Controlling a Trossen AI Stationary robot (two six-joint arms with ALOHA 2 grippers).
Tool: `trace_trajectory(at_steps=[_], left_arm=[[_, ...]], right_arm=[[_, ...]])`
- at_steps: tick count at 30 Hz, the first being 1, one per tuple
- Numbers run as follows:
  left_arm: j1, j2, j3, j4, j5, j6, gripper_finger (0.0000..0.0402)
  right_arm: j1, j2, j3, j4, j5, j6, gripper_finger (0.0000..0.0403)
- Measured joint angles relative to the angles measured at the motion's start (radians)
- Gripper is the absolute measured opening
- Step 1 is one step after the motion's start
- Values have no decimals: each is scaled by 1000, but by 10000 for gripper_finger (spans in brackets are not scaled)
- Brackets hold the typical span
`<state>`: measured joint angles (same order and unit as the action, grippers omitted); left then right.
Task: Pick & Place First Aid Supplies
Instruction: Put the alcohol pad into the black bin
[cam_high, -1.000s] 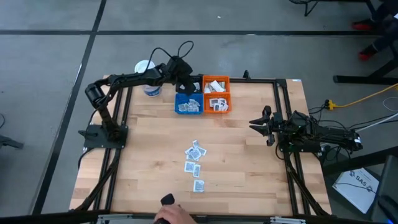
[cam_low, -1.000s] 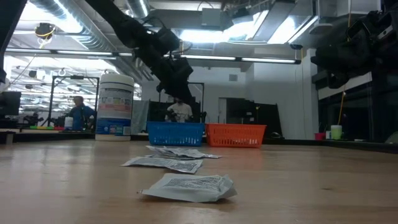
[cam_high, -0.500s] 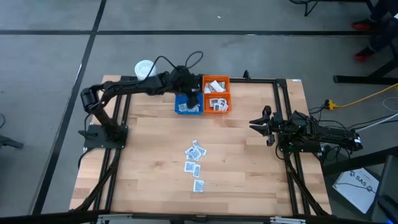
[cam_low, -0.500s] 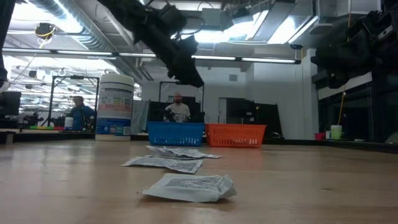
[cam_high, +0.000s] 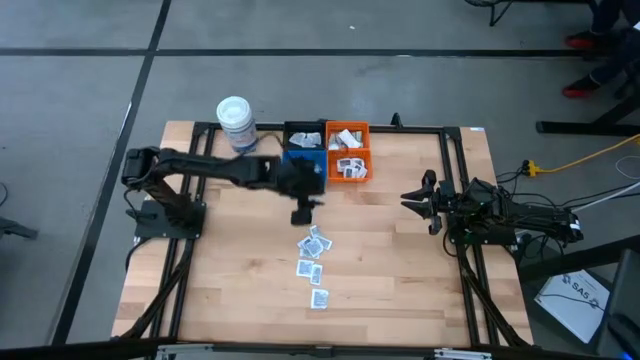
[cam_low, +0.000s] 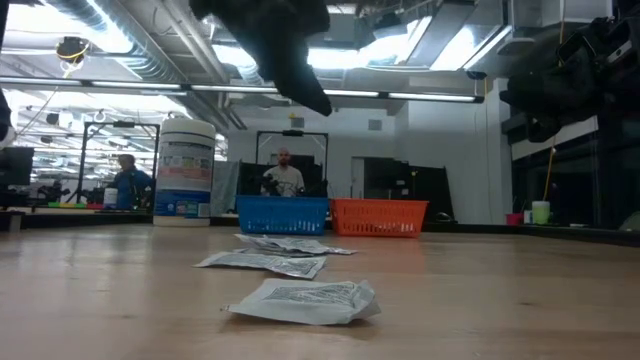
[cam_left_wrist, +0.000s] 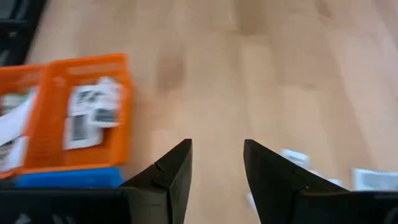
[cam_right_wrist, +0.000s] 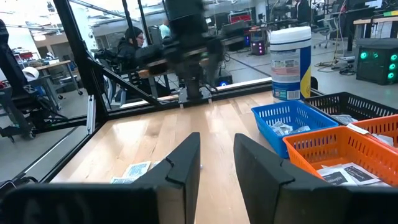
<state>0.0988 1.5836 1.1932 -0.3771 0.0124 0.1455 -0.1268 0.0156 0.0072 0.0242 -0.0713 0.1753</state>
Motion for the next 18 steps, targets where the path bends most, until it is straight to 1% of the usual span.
trace_trajectory(at_steps=[8,11,18], left_arm=[[-214,-1,0,-74,-78,-68,141],[-293,-1,0,-112,-124,-96,141],[-448,-1,0,-220,-214,-134,141]], right_arm=[[0,0,0,0,0,0,100],[0,0,0,0,0,0,100],[0,0,0,0,0,0,100]])
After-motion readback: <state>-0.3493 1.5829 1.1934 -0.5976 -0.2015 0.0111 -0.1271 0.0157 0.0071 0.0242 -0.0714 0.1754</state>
